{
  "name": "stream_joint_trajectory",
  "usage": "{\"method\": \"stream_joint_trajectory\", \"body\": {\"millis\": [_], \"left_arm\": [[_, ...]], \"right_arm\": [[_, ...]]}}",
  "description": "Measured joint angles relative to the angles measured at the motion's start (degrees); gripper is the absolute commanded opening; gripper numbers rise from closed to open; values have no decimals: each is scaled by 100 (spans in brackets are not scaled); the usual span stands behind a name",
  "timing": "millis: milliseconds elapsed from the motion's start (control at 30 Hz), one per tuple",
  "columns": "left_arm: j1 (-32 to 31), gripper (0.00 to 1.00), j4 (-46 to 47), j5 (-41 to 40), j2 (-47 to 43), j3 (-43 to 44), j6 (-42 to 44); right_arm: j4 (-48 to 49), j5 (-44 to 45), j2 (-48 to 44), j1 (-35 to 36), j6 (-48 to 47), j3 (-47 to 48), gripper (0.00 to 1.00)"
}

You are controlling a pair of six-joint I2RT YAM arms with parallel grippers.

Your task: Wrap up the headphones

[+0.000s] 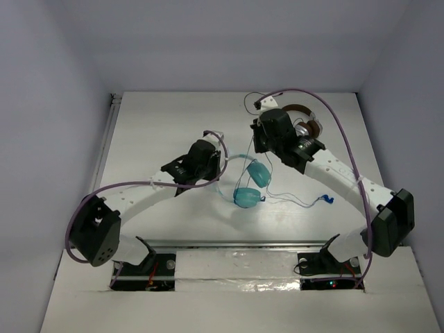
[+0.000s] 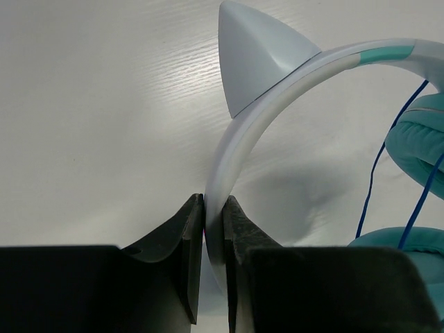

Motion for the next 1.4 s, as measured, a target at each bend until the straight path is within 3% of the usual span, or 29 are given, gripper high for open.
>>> {"method": "stream_joint_trajectory", "body": {"millis": [267,733,967,1400], "left_arm": [[136,0,-201,638,-282,236,227],[1069,0,-750,1650,-675,966,573],[1655,0,-730,2446,-881,999,448],[2177,0,-297,3272,-887,1440,-393]], "right_arm": [[348,131,-79,-205,157,-310,0],[1189,61,-549,-363,710,-1161,6],[1751,-605,-658,-516,907,-1683,7],[3740,-2538,-649,-535,1379,-2798,28]]}}
